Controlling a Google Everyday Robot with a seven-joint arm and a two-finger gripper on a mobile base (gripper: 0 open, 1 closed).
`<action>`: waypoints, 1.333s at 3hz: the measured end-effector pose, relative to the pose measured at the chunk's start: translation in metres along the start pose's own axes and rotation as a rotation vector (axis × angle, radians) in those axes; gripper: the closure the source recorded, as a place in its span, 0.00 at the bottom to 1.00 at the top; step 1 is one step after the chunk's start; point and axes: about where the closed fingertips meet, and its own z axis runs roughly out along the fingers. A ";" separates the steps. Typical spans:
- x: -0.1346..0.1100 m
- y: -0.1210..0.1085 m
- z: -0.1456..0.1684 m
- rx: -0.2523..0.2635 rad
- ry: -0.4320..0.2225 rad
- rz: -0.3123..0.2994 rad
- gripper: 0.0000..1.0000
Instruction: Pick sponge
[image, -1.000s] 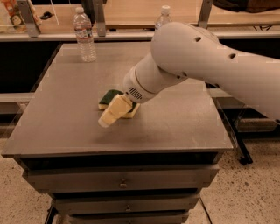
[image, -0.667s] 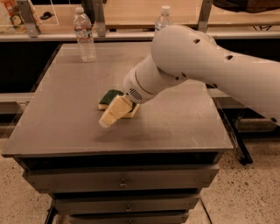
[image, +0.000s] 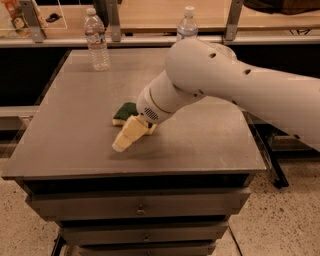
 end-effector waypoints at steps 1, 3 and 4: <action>0.005 -0.002 0.007 -0.001 0.013 -0.005 0.16; 0.011 -0.006 0.004 -0.022 0.021 -0.017 0.62; 0.014 -0.003 -0.005 -0.045 0.013 -0.028 0.85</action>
Offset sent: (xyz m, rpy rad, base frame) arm 0.0141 -0.0089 -0.0075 -0.0222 -0.0023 0.0147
